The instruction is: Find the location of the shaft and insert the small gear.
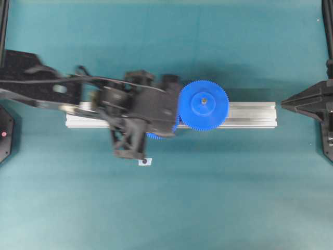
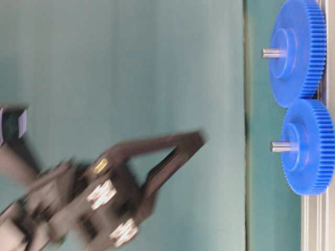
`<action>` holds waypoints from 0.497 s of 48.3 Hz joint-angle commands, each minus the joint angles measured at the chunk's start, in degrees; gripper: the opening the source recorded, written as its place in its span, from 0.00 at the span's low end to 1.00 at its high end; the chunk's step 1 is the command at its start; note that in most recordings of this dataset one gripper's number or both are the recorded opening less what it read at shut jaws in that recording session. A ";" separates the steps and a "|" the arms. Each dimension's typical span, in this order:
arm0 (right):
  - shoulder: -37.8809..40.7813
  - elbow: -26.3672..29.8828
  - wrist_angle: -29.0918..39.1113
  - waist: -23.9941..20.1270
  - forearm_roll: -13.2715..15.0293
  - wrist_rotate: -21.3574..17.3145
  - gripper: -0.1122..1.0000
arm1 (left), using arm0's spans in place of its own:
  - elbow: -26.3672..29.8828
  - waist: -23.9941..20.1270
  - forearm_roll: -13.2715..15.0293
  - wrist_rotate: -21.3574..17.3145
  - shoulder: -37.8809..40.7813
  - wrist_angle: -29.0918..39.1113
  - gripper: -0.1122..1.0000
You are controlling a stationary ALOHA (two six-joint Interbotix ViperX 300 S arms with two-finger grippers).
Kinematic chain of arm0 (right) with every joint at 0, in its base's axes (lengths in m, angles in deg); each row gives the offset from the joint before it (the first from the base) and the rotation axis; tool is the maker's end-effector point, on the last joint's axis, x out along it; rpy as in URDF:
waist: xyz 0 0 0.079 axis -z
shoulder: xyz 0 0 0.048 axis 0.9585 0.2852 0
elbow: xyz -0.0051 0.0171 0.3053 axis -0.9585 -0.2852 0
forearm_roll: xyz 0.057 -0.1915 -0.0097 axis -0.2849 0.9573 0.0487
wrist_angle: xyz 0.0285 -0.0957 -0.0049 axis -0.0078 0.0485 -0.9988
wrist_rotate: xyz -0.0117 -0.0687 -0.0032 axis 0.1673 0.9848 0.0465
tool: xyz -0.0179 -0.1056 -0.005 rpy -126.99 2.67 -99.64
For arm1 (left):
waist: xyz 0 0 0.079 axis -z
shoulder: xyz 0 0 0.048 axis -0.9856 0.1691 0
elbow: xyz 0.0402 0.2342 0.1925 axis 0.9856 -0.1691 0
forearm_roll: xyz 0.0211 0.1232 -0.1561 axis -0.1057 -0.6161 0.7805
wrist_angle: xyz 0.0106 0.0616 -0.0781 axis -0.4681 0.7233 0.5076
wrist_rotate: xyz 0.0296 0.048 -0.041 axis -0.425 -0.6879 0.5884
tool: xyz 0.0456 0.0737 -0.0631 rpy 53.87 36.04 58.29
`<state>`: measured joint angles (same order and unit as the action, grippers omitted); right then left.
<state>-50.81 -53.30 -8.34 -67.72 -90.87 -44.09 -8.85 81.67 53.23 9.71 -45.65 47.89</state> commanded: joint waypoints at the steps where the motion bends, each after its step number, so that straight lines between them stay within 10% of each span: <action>1: 0.35 0.70 -0.44 -0.09 -0.09 -0.44 0.15 | -0.70 0.35 -0.09 0.18 -5.36 -0.62 0.09; 24: 0.35 0.79 -1.58 -0.09 0.00 -0.53 0.15 | -13.18 -1.23 -0.18 1.93 -16.44 -11.43 0.09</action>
<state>-50.81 -53.38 -8.95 -67.72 -90.87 -44.09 -21.59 81.05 53.23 10.86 -59.80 38.31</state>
